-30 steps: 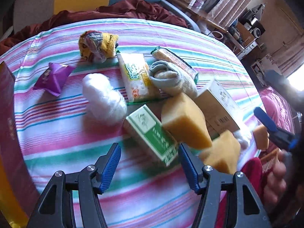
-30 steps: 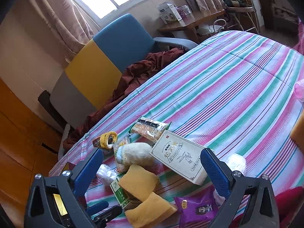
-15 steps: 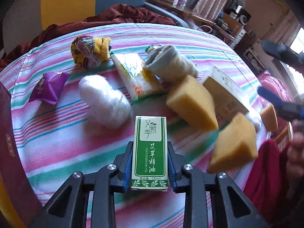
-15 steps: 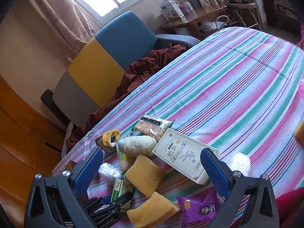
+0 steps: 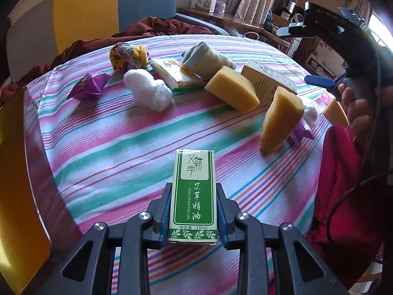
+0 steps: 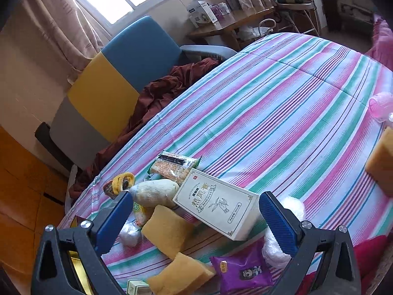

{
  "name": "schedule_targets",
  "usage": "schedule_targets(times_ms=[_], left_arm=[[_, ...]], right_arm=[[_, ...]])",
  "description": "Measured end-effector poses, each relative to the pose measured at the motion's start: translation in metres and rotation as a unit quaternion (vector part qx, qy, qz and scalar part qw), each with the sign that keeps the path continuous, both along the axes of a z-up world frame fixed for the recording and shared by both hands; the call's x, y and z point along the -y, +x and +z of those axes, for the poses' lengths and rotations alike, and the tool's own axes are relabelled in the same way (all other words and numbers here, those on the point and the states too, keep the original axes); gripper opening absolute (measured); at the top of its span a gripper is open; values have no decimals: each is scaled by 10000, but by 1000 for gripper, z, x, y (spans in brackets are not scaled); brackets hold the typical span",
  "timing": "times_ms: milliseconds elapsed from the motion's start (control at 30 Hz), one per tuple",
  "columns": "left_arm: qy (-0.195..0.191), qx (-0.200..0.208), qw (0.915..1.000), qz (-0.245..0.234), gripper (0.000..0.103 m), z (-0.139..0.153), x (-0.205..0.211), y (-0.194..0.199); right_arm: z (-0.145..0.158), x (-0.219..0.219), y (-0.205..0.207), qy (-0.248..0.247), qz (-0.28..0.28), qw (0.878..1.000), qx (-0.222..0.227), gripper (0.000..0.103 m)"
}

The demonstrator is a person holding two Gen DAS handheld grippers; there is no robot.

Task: Organize objects
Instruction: 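Carry the green box to the gold tray and open the left tool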

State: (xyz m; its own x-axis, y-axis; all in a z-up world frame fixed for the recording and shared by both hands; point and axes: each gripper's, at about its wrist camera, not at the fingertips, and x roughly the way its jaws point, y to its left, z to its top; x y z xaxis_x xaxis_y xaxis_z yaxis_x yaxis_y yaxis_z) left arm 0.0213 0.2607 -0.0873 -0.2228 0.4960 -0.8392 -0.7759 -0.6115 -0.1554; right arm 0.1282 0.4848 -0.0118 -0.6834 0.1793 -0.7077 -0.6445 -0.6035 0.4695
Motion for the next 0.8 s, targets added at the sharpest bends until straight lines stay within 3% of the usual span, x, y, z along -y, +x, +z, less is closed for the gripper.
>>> schedule_targets(times_ms=[133,267,367,467,500,600,800], left_arm=[[41,-22,10000,-60,30,-3,0,-1],[113,36,9999,-53,30,-6,-9,-3],[152,61,9999,-39,30,-6,-7,-3],[187,66,9998,-34,30,-6,-7,-3],[190,49,9998,-38,31,-5,-7,-2],[197,-24,9998,-40,31,-5,-7,1],[235,-123,9996,27,30,-5,-9,2]], right_arm=[[-9,7,-25,349,298,9948,913,103],[-14,1,-54,825,776,9785,1723,103],[-24,1,-71,1097,1188,9597,2298,103],[-41,-5,-74,917,1284,9548,2521,103],[-46,-9,-71,768,1258,9570,2499,97],[-59,-20,-68,543,1083,9585,2582,53],[-62,-24,-63,635,1034,9576,2614,52]])
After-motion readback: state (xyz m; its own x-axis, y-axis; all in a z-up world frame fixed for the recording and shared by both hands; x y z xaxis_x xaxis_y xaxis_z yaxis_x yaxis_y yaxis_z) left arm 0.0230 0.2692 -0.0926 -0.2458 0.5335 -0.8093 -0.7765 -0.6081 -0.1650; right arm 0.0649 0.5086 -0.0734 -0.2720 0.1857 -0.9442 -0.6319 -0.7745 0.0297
